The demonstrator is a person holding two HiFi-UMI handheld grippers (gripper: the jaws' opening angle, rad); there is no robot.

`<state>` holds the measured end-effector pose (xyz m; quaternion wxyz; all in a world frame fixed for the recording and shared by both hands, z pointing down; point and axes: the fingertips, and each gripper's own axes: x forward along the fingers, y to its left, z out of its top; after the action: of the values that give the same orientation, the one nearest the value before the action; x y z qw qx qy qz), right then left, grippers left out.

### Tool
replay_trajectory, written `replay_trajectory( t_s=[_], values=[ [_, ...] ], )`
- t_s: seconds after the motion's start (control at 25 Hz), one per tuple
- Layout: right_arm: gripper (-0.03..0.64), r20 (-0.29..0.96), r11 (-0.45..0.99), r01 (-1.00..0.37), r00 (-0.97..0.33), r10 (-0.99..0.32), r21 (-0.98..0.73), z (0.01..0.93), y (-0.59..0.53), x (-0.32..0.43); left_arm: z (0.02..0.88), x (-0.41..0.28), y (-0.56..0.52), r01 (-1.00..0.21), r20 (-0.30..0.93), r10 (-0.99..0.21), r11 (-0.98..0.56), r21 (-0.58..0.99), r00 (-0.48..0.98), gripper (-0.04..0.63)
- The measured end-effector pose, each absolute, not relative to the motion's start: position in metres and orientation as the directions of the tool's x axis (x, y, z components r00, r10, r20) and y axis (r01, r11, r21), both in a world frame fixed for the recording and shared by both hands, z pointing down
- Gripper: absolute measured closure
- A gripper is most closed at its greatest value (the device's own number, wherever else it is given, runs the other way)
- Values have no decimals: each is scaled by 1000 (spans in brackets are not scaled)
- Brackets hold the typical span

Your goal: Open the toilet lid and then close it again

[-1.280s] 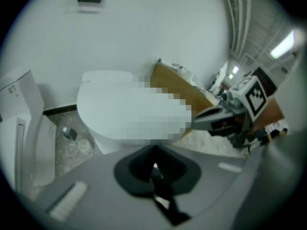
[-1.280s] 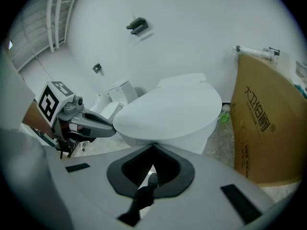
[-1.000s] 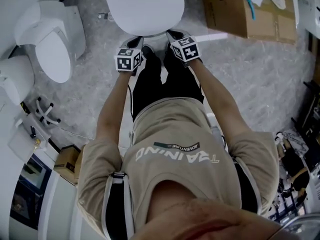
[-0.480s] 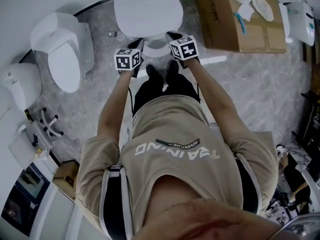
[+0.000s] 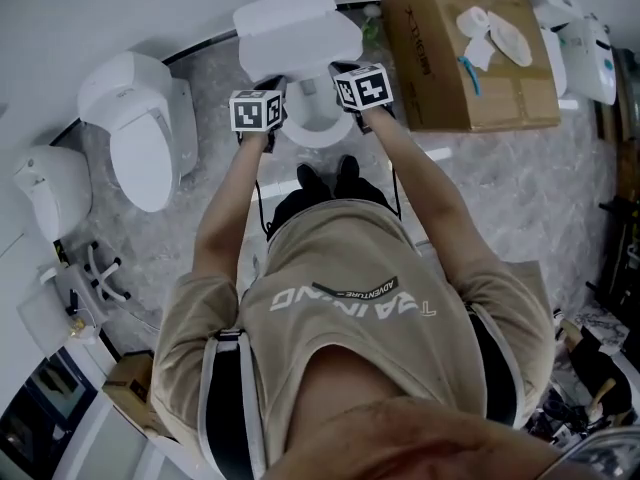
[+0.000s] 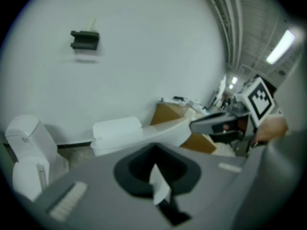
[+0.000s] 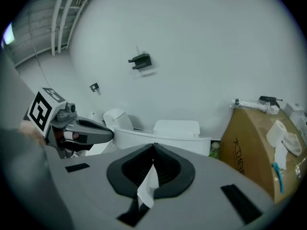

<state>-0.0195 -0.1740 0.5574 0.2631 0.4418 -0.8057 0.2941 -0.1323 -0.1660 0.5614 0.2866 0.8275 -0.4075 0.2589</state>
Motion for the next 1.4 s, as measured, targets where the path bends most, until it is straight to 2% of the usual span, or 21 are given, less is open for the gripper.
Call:
replay_trajectory(
  t_s=[0.28,0.44,0.72,0.92,1.4],
  values=[
    [604,642,383,-877,-476,-601,-291,525,-219,-20,529,-133,-210,-820,642,-549,-521,238,535,592],
    [606,654,399,-884,-454,-606,-244,511,-242,-23,516,-135,-232,-803,656,-525,-554,221,543,591],
    [606,620,393,-901,-417,-664,-184,486,-287,-27,491,-138,-276,-802,614,-569,-566,191,547,592],
    [606,606,414,-901,-401,-686,-129,471,-319,-32,476,-140,-307,-812,611,-605,-572,112,510,592],
    [606,505,513,-838,-530,-681,-188,444,-396,-39,451,-150,-383,-883,588,-693,-461,82,416,594]
  ],
)
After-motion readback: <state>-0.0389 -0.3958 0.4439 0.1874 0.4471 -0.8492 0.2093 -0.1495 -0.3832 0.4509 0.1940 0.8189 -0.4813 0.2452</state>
